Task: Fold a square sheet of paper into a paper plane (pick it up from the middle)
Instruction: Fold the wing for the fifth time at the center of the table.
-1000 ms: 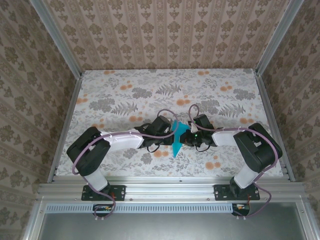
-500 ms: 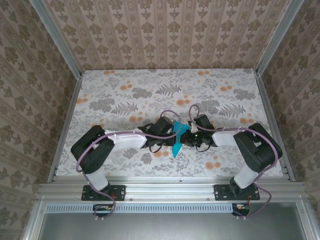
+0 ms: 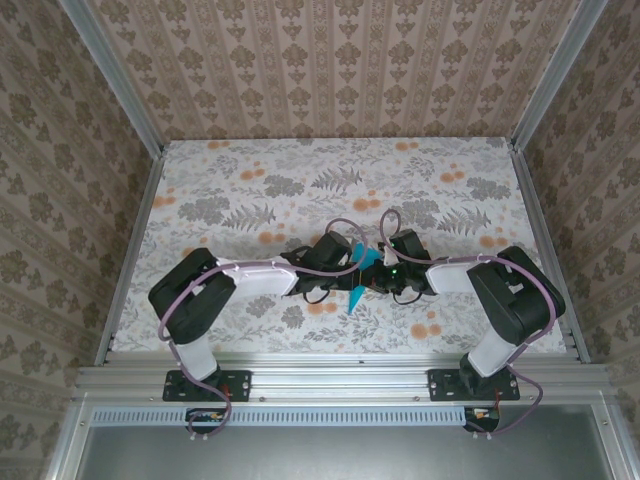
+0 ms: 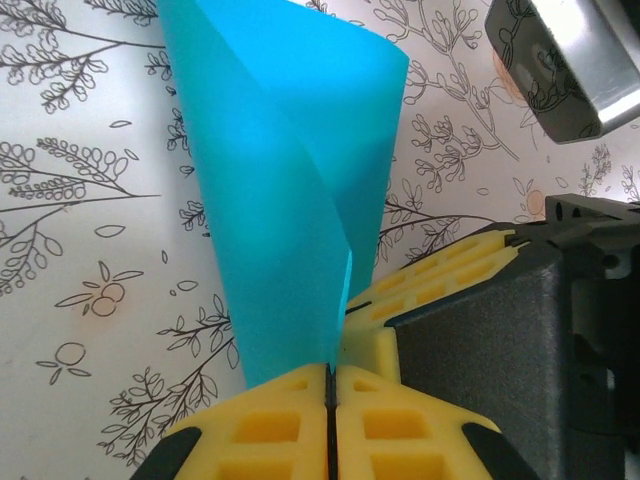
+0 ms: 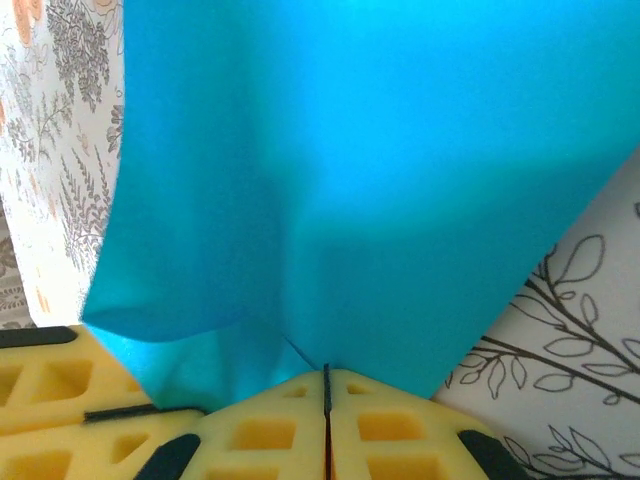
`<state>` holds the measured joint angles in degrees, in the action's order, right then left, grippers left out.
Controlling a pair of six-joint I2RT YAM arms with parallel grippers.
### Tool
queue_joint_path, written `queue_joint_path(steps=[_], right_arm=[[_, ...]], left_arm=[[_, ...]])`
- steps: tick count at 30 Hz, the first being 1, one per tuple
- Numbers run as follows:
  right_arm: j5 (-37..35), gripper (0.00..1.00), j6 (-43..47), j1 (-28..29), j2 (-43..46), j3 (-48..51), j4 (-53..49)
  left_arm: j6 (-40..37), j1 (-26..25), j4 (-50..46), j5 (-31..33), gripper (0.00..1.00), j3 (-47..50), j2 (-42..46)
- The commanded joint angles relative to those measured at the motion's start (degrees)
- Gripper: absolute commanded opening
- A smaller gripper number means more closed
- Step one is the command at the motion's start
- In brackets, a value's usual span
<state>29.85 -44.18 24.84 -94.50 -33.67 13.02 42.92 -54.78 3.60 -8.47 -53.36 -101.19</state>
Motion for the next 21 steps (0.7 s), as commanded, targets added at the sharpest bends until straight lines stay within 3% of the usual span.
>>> queue_joint_path(steps=[1, 21], right_arm=[[0.0, 0.10, -1.1, -0.6, 0.5, 1.7, -0.6], [0.8, 0.11, -1.3, -2.6, 6.9, 3.1, -3.7]], left_arm=[[1.2, -0.5, 2.0, -1.0, 0.09, -0.8, -1.4], [0.0, -0.6, 2.2, -1.3, 0.09, -1.0, -3.9]])
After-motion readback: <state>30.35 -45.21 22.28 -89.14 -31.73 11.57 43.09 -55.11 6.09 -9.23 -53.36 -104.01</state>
